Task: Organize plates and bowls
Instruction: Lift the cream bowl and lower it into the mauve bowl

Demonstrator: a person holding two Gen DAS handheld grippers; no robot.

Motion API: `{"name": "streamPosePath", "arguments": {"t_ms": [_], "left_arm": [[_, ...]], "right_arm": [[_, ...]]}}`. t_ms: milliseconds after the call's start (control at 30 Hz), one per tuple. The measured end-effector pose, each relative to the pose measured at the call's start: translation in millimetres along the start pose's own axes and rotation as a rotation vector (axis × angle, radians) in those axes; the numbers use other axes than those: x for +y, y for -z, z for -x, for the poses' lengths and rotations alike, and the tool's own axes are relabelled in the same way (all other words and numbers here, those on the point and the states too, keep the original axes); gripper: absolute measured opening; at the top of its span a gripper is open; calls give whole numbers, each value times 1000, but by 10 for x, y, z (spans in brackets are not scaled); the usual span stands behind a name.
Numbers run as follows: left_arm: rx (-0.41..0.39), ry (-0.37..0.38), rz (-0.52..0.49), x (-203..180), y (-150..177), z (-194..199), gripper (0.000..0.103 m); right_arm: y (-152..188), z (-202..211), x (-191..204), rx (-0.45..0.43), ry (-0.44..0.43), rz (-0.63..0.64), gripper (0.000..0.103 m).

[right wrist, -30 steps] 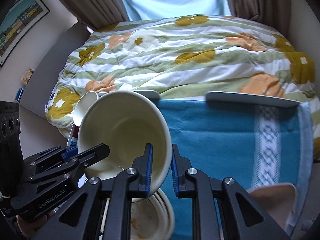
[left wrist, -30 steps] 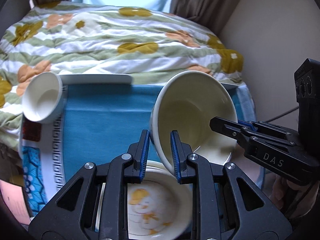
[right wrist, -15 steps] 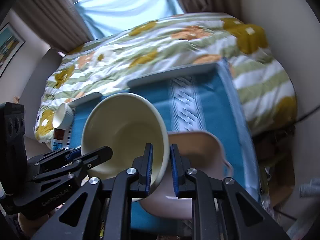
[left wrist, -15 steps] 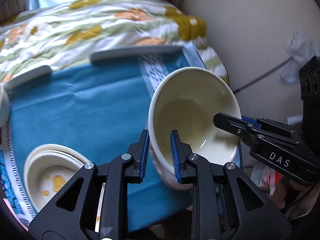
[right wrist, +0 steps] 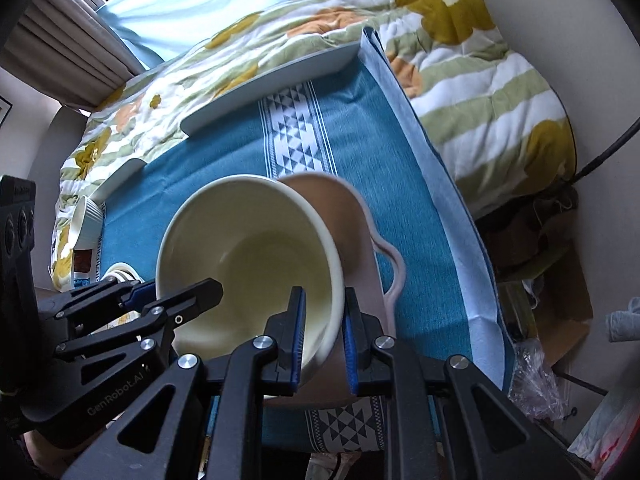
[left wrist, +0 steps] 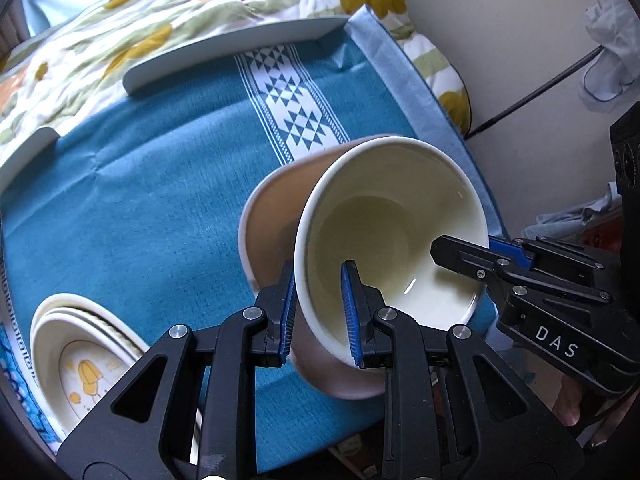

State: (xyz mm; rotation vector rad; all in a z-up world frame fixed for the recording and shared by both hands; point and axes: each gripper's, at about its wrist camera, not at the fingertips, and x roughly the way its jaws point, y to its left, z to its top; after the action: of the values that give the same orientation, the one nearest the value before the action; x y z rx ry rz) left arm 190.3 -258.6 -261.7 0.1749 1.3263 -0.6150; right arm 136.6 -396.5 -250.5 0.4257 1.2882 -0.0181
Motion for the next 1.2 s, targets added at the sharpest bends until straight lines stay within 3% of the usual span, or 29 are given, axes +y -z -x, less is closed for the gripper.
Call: {"name": "streamPosePath", "arguments": {"t_ms": [633,1200], "left_arm": [[68,-48,-34,-50,-81,-242,19],[24,-66,-27,-29,-92,-84,20]], "right_arm": [[41,-162,-66,65,0,-26,16],[17,19,-105,24,-12,-33,16]]}}
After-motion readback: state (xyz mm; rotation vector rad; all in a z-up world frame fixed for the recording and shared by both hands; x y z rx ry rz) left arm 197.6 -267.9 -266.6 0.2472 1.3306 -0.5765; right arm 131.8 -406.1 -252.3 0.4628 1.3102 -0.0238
